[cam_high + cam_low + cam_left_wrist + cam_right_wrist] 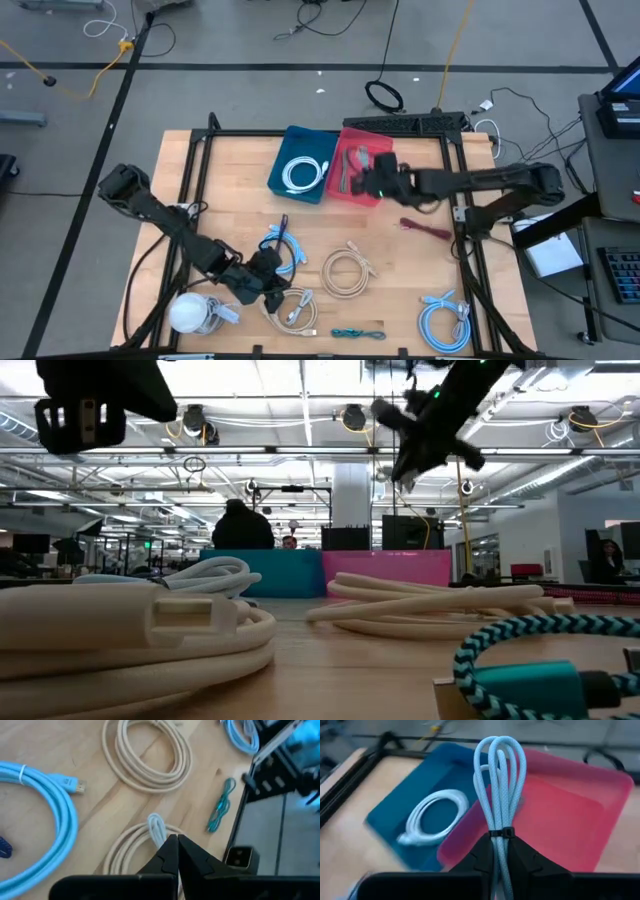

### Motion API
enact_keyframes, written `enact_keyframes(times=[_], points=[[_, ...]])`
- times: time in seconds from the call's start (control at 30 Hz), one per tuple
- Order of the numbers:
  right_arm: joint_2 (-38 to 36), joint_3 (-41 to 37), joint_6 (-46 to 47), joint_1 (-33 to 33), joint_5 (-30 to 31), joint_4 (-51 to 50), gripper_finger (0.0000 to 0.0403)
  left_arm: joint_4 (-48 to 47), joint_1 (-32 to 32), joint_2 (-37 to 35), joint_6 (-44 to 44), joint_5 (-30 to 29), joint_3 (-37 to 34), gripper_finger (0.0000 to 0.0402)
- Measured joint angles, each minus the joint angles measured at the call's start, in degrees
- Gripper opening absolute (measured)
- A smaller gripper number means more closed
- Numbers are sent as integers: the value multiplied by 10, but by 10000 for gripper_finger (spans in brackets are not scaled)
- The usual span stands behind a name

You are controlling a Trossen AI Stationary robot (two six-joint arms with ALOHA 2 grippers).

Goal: Pick & Place USB Port
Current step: Put the small light blue charger cable into the pink bin

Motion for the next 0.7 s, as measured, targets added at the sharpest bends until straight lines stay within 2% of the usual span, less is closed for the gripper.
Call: enact_keyframes(times=[0.2,0.4,0.57,0.7], points=[[65,0,123,-105,-101,28,19,-71,26,-29,57,17,0,5],[139,25,215,-114,-154,-58,19,-191,28,-94,74,-40,0,10],[176,64,182,-106,-160,-78,19,-205,30,-135,88,-98,0,3],[191,80,154,-110,-160,-85,19,-214,33,-154,86,-121,0,9]])
